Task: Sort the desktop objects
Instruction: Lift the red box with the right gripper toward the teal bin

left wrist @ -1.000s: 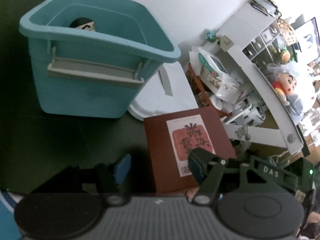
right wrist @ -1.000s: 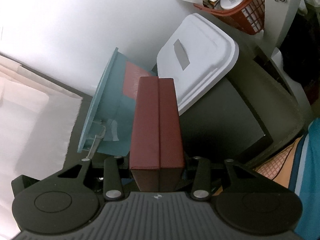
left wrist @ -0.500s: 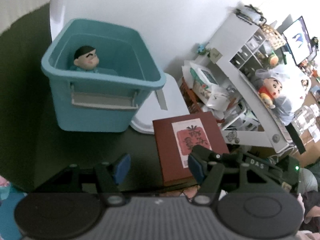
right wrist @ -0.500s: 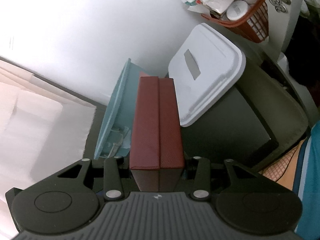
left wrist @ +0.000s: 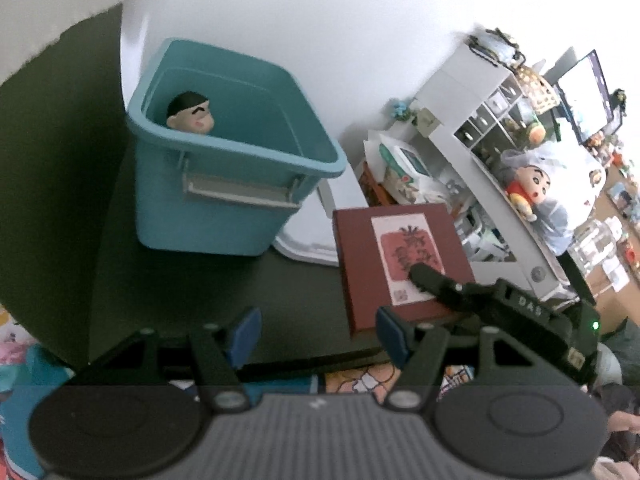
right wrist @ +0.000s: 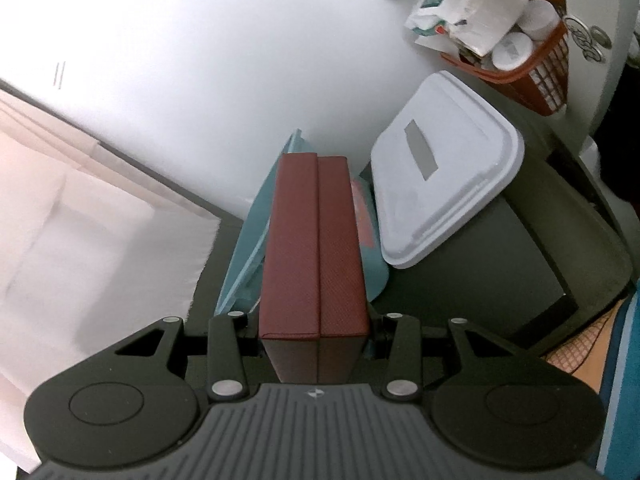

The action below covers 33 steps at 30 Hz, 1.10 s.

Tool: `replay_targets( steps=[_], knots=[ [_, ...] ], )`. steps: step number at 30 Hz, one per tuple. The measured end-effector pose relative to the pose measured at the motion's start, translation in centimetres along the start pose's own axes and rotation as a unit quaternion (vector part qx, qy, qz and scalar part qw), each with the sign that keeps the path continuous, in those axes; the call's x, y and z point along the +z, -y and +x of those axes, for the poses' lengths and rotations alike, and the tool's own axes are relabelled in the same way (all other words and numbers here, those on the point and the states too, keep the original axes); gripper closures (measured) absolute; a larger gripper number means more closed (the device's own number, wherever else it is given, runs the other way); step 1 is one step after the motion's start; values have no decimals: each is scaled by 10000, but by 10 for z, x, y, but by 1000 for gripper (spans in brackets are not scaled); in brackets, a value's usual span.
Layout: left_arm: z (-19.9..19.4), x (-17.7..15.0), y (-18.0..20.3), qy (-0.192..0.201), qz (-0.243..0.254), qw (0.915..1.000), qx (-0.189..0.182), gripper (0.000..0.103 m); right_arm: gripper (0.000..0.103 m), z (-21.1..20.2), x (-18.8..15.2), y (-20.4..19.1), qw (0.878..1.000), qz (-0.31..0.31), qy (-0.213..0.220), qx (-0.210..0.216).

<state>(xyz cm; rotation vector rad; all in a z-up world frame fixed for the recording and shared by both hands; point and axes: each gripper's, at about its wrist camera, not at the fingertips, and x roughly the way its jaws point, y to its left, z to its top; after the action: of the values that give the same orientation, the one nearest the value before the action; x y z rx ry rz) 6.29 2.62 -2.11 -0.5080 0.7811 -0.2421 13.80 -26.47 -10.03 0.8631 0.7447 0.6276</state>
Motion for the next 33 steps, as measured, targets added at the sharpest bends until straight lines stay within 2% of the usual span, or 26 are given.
replay_targets(
  steps=[8,12,22,33],
  knots=[
    [-7,-8,-12,101,-24,9998,-143,36,59,1,-1,-18,9988,-466,143,-106],
    [-13,-7,-17,189,-48,9996,-203,36,59,-3,0,-26,9976,-638,253,-1],
    [-17,-11,-21,216,11,9997,-89,36,59,-10,-3,-42,9937,-988,492,214],
    [-22,-11,-18,327,95,9994,88,36,59,-12,5,-74,9840,-1499,889,365]
  ],
)
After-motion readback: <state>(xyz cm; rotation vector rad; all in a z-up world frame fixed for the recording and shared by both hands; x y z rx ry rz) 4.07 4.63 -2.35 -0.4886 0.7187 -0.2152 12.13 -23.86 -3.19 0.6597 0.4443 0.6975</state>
